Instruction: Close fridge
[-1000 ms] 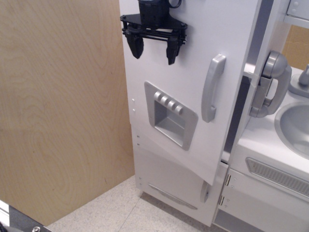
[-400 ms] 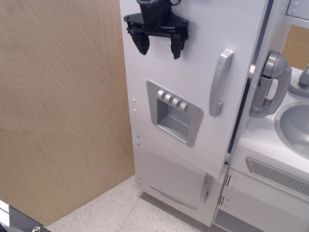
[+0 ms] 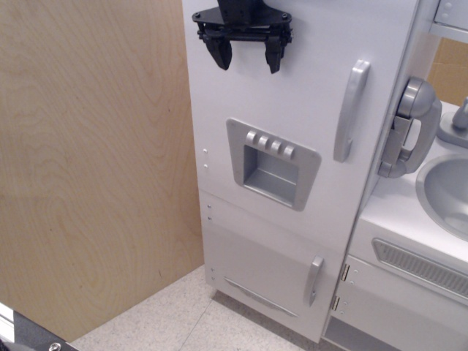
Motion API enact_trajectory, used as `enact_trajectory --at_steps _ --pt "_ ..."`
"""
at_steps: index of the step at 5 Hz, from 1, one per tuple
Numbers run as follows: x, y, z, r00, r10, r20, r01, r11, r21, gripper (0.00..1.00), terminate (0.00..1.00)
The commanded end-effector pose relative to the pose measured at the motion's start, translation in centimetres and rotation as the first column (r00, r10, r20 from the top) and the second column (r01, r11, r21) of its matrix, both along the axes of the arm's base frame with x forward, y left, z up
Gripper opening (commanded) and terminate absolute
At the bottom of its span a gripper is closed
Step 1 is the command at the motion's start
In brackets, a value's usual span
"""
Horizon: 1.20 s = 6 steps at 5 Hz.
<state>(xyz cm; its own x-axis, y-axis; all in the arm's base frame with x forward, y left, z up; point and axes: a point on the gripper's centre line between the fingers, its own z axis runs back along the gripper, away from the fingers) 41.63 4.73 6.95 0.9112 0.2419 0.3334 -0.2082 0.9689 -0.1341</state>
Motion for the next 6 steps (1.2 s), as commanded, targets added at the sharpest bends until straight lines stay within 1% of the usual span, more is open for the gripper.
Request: enact_trajectory --at_steps 1,2,3,4,5,6 --pt "1.0 0.7 2.3 0.997 0.028 0.074 -0.029 1.000 0.002 1.00 0.00" --pt "-1.4 1.3 2.4 0.999 0.031 -0.022 -0.031 0.999 -0.017 1.00 0.00" --pt "-5.7 1.8 2.2 0.988 0.017 -0.155 -0.021 1.000 -0.022 1.00 0.00" --pt "-9.0 2.3 2.6 0.984 -0.032 -0.176 0.025 0.999 -0.040 1.00 0.00" --pt "-9.0 2.3 2.6 0.984 -0.032 -0.176 0.025 0.999 -0.040 1.00 0.00" --pt "-9.0 2.3 2.6 0.984 -0.032 -0.176 0.025 0.999 -0.040 1.00 1.00"
